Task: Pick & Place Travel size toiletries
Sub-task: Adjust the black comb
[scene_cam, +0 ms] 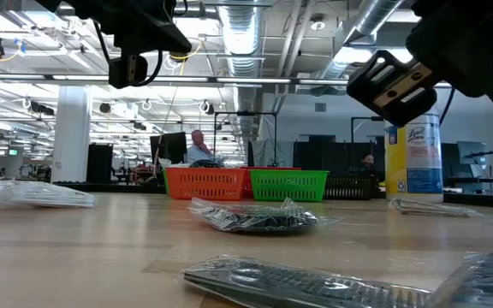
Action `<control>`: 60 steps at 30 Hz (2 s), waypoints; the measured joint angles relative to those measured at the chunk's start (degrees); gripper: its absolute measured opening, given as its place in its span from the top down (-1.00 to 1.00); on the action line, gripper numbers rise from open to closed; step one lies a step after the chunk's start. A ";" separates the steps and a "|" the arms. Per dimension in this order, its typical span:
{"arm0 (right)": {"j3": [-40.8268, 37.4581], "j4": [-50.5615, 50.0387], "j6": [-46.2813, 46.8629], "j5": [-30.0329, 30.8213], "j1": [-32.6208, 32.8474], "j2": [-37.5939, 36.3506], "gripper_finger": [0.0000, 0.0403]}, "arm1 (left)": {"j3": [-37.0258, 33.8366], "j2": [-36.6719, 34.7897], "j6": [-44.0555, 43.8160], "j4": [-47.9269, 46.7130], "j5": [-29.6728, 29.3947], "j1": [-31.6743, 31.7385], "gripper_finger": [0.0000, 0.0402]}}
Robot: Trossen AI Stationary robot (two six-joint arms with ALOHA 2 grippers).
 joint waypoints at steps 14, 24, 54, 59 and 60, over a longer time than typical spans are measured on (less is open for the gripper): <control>-4.46 6.44 5.94 -3.54 -0.74 0.06 1.00 | 0.00 0.00 -0.12 0.85 -0.14 -0.35 1.00; -4.46 6.06 4.99 -4.78 -1.55 1.02 1.00 | 0.00 0.00 0.10 0.90 -0.84 -0.34 1.00; -7.57 6.96 11.95 -12.12 -4.89 3.89 1.00 | 0.00 0.00 0.15 1.57 -2.01 -0.34 1.00; -7.57 2.69 12.47 -11.28 -5.67 2.31 1.00 | 0.00 0.00 0.15 1.81 -2.11 -0.34 1.00; -7.58 1.61 12.37 -10.84 -5.81 1.98 1.00 | 0.00 0.00 0.15 1.84 -2.12 -0.34 1.00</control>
